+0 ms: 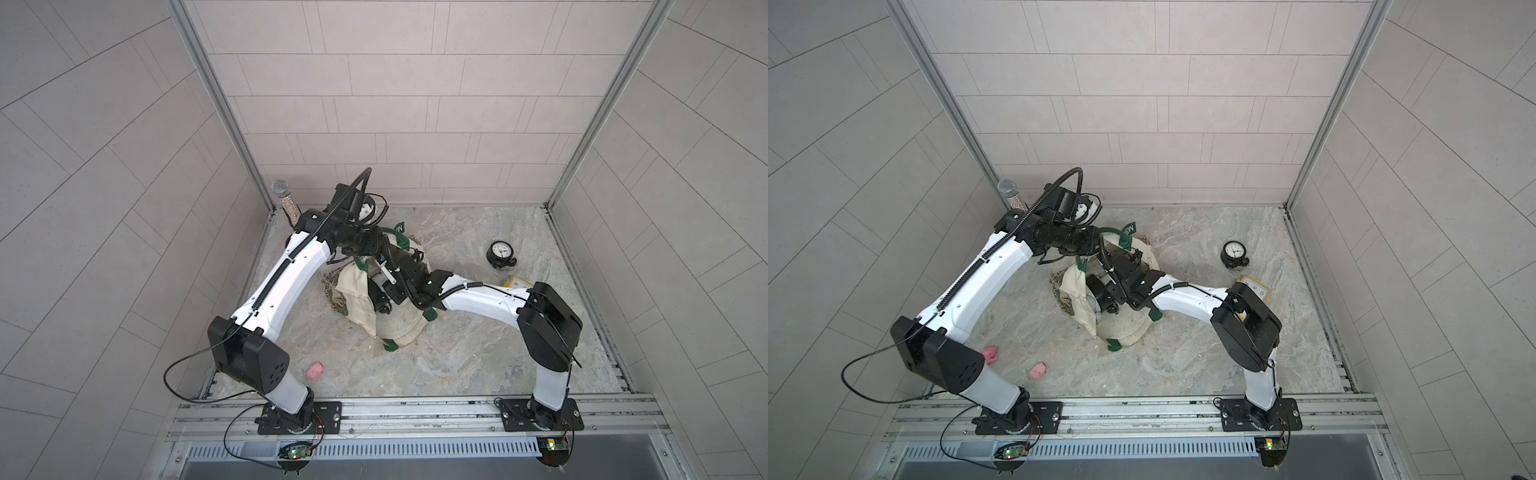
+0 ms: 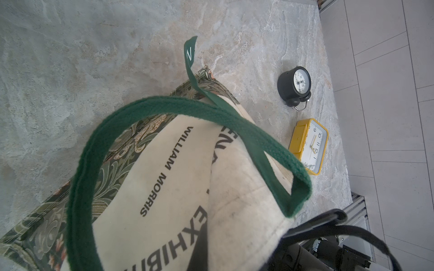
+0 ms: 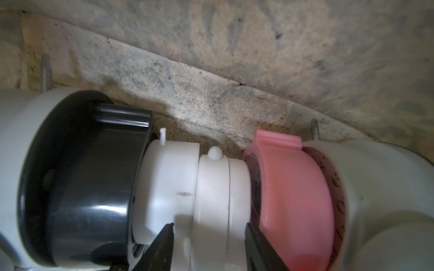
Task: Take the alarm clock out of the canvas bag
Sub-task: Pick up the alarm from the canvas bag.
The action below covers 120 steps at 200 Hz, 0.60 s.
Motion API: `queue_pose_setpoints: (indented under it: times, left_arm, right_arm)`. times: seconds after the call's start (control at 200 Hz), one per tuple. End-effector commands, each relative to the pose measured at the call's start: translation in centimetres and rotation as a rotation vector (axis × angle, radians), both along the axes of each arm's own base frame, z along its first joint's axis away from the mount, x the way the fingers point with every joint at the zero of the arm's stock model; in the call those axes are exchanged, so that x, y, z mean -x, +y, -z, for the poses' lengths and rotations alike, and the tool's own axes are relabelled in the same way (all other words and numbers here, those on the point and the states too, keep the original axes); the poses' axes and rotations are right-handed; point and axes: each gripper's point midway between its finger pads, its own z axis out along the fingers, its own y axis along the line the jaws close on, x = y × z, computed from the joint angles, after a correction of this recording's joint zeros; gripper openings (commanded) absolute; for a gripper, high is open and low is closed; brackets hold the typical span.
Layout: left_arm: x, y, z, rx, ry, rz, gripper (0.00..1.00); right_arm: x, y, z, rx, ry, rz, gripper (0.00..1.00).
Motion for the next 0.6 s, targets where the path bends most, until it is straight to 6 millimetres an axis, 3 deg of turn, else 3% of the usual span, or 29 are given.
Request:
queue_pose_setpoints:
  times: [0.0,0.24,0.425,0.596]
  left_arm:
    - [0.1,-1.1,-3.1,0.075,-0.062,0.034,0.0]
    - [0.1,-1.1,-3.0,0.076,-0.057,0.031,0.0]
    - [0.1,-1.1,-3.0,0.076,-0.059,0.031,0.0]
    - [0.0,-1.2,-2.9,0.08,-0.058,0.031,0.0]
  right_arm:
    - [0.2,-1.5,2.2,0.086,0.069,0.02,0.51]
    - [1.3,-1.3,-0.6,0.029,0.092,0.0,0.47]
    - [3.6,-0.9,-2.2,-0.076,0.119,-0.064,0.41]
    - [4.6,-1.4,-1.7,-0.196,0.026,-0.093,0.4]
